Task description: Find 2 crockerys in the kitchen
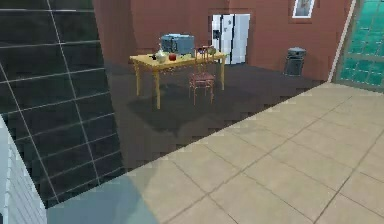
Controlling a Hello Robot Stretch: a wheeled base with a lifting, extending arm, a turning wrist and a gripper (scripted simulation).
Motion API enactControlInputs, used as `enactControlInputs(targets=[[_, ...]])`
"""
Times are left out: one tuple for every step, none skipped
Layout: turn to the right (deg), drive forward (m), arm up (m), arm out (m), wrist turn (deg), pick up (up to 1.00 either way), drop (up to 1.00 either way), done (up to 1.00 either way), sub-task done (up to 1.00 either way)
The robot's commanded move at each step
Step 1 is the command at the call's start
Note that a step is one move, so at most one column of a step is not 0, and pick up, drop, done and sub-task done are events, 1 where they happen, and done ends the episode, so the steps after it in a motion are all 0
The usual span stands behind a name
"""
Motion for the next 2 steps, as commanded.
enactControlInputs(targets=[[0.0, 1.0, 0.0, 0.0, 0.0, 0.0, 0.0, 0.0, 0.0], [0.0, 1.0, 0.0, 0.0, 0.0, 0.0, 0.0, 0.0, 0.0]])
